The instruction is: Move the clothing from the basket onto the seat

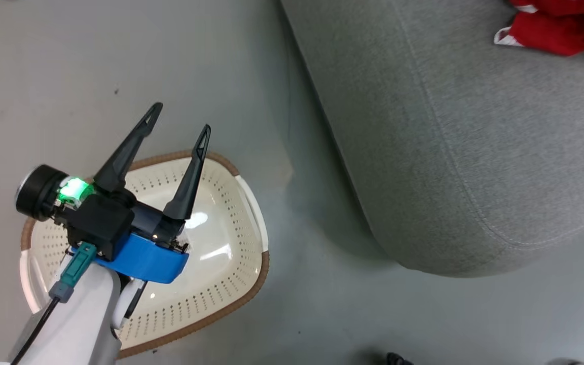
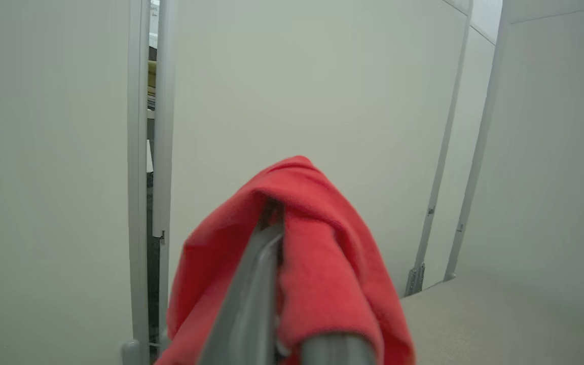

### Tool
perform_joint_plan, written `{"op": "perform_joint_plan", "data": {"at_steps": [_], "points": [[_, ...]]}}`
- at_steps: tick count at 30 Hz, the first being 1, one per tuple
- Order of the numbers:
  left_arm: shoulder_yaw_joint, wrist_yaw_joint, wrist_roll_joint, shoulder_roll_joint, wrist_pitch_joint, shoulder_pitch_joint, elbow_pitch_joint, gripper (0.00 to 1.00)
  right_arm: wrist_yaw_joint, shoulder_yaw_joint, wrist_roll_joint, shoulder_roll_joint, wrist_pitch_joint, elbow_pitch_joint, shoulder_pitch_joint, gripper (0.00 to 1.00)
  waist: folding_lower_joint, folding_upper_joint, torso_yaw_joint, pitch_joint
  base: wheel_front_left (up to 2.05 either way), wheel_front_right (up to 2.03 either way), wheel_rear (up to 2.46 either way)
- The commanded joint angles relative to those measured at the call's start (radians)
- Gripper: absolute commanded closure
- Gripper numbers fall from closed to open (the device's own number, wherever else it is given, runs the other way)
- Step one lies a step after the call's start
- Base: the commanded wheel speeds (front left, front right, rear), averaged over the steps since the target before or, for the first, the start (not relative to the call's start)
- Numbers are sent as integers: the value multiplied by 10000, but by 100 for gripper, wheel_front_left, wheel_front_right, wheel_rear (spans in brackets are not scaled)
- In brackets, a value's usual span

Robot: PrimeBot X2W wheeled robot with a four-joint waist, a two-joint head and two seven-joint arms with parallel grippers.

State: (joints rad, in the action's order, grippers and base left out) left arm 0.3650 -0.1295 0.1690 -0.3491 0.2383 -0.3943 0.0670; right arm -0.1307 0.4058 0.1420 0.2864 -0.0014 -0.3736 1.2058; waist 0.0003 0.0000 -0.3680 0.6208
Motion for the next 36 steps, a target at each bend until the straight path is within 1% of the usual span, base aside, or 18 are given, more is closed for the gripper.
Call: {"op": "perform_joint_plan", "data": {"at_steps": [1, 5, 8, 14, 19, 25, 26, 27, 28, 36], "points": [[-16, 7, -41, -68, -38, -164, -99, 0, -2, 121, -98, 142, 1, -82, 205, 100, -3, 0, 180, 366, 0, 0, 0], [-42, 51, -139, -225, -158, -316, -544, 0, -3, 874, -409, 493, -25, -720, 576, 100, -3, 0, 296, 792, 0, 0, 0], [-17, 81, -196, -307, -268, -442, -845, 0, -3, 1270, -559, 634, -179, -1332, 519, 100, -3, 0, 366, 1080, 0, 0, 0], [92, 86, -311, -417, -424, -620, -1260, 0, -3, 1972, -893, 382, -620, -2823, 12, 100, -3, 0, 470, 1492, 0, 0, 0], [182, 86, -271, -459, -467, -637, -1293, 0, -2, 2172, -1246, 210, -885, -4013, -167, 100, -3, 0, 561, 1659, 0, 0, 0], [325, 96, -261, -394, -397, -676, -1203, 0, -2, 2477, -1699, 215, -1057, -5074, -282, 100, -3, 0, 744, 1662, 0, 0, 0], [346, 103, -258, -383, -382, -682, -1178, 0, -3, 2557, -1781, 208, -1061, -5216, -304, 92, -3, 0, 771, 1644, 0, 0, 0], [364, 113, -250, -373, -367, -686, -1156, 0, -3, 2595, -1863, 194, -1071, -5338, -310, 58, -3, 0, 792, 1624, 0, 0, 0], [373, 128, -240, -366, -353, -689, -1134, 0, -3, 2629, -1938, 185, -1119, -5435, -306, 0, -3, 0, 808, 1605, 0, 0, 0], [476, 182, -245, -302, -203, -788, -949, 0, -2, 2893, -2483, 214, -1434, -5813, -102, 0, -3, 0, 899, 1421, 0, 0, 0]]}}
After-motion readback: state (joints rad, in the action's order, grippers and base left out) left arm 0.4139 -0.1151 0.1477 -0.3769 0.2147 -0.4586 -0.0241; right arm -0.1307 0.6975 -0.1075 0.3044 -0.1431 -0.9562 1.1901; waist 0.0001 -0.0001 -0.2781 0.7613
